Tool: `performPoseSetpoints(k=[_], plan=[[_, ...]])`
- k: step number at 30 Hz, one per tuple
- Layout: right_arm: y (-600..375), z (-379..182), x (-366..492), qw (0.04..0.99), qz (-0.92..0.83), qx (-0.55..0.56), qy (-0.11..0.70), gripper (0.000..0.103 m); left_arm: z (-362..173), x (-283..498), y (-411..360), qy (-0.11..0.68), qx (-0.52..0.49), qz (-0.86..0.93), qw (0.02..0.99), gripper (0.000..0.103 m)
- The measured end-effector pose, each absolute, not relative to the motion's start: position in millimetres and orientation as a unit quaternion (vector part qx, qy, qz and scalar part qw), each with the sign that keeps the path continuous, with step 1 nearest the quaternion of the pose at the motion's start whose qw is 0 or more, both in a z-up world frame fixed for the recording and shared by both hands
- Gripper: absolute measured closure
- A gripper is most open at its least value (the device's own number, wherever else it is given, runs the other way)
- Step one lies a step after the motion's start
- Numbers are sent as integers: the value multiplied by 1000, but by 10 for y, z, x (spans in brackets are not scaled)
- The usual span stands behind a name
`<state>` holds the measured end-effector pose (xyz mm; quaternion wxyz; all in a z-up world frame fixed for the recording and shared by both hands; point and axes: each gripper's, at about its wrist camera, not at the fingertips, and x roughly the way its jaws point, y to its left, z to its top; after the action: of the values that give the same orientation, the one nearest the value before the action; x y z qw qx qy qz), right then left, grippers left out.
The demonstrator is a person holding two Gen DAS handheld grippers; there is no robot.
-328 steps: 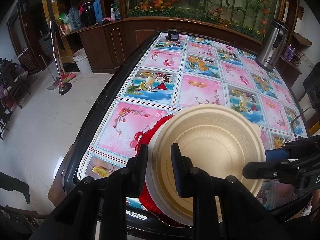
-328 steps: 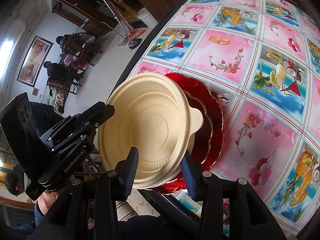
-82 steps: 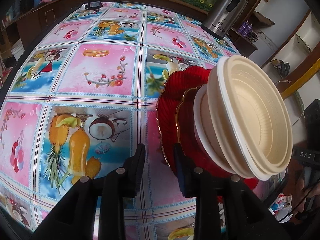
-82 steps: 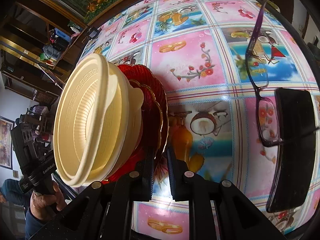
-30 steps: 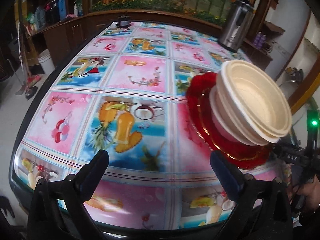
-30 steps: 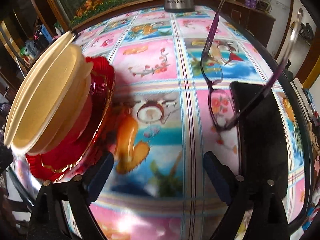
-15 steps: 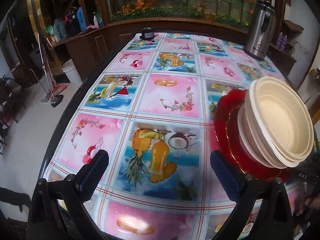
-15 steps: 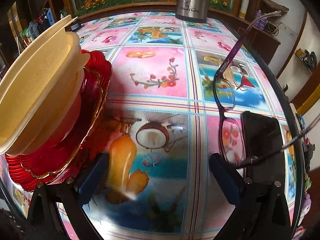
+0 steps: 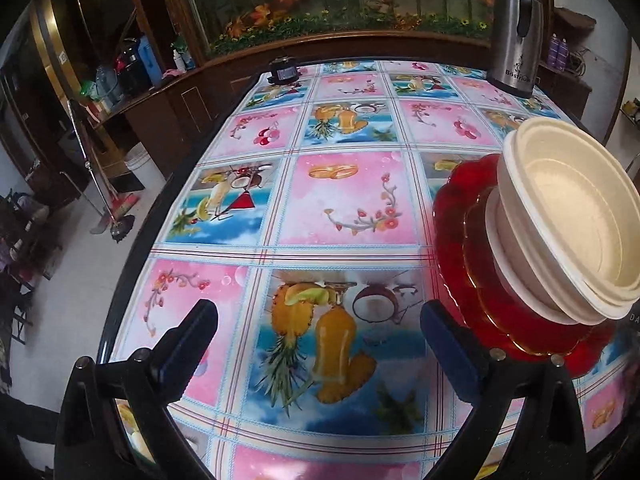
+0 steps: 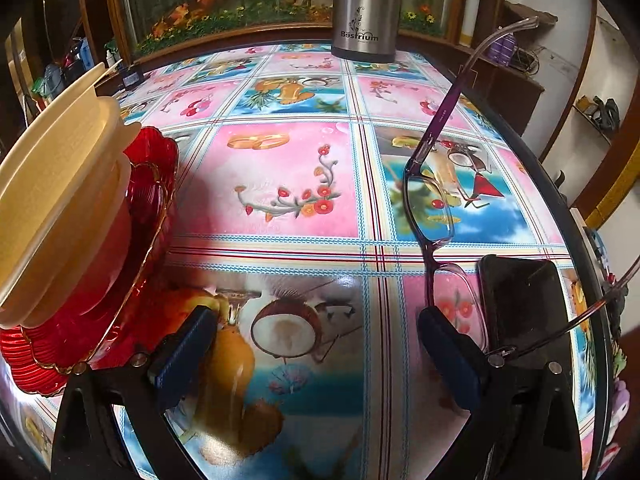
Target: Organize plates and bowls
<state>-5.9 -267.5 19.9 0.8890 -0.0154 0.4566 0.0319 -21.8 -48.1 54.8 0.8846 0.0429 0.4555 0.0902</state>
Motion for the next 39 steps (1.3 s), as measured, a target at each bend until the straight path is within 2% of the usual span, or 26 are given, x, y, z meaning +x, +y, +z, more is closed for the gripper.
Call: performPoseSetpoints(k=[12,39], plan=[[-2676,204,-33,895,32,-15,445,1,402,-133,-562,444,57,60,892,2],[-2678,205,-32,895,32,-15,445,1,567,-575,-875,420,109,23,901,2]])
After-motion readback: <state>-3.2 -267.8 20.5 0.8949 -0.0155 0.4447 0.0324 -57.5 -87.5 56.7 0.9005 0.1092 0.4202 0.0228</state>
